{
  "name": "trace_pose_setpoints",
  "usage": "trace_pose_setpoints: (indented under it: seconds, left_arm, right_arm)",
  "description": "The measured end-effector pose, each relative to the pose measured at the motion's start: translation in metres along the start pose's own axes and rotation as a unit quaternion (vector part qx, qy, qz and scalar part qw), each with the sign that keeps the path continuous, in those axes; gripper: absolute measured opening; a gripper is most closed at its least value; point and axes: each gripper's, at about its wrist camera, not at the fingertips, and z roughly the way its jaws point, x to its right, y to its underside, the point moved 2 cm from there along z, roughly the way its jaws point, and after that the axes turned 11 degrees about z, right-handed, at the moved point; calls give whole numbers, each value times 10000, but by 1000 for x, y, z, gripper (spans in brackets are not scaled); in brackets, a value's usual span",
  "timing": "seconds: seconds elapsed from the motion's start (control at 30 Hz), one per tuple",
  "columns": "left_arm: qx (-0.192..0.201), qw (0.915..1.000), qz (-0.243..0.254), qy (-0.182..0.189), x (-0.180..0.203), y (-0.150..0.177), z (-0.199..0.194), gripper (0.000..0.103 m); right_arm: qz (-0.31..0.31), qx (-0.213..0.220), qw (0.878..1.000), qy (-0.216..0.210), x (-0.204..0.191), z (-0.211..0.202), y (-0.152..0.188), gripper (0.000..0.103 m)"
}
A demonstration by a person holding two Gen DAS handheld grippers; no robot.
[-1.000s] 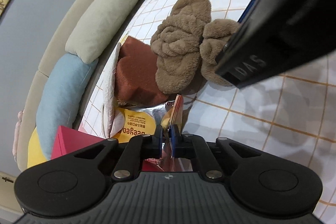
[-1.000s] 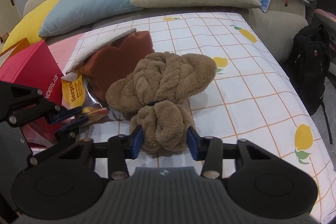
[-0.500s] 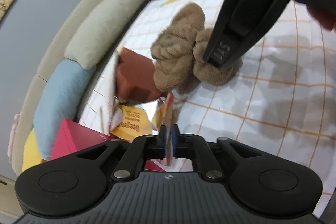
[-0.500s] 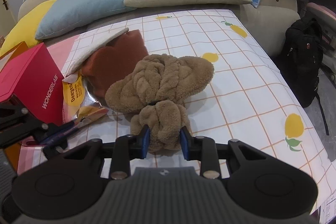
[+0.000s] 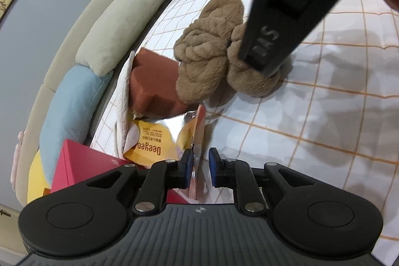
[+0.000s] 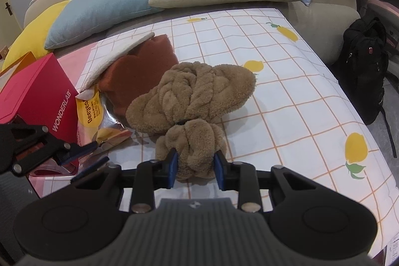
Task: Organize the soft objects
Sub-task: 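Adjust grips on the Deeyeo pack and brown towel, lifting both from the bed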
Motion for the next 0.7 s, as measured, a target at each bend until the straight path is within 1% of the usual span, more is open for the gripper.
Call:
trace_pose_setpoints:
  seconds: [0.1, 0.17, 0.3, 0.4, 0.53, 0.6, 0.67, 0.7]
  left_arm:
    - [-26, 10000, 28, -33, 0, -2, 6, 20]
    - [-22, 10000, -37, 19, -3, -3, 9, 20]
    - [103, 9999, -29, 35, -10, -8, 14, 20]
    - [235, 9997, 62, -84, -11, -9, 17, 20]
    - [239, 9995, 79, -191, -13, -9, 24, 20]
    - [243, 9996, -5, -124, -14, -9, 27, 21]
    - [214, 9996, -164, 84, -14, -8, 29, 15]
    - [245, 9994, -237, 99, -15, -7, 29, 14]
  right_arm:
    - [1, -7, 10000, -16, -1, 1, 0, 30]
    - [6, -10, 10000, -24, 0, 1, 0, 30]
    - [13, -12, 10000, -42, 1, 1, 0, 30]
    - [20, -12, 10000, -42, 1, 1, 0, 30]
    - [21, -15, 10000, -42, 0, 2, 0, 31]
    - [24, -15, 10000, -41, 1, 2, 0, 31]
    - [43, -16, 10000, -50, 1, 2, 0, 31]
    - [44, -17, 10000, -50, 1, 2, 1, 31]
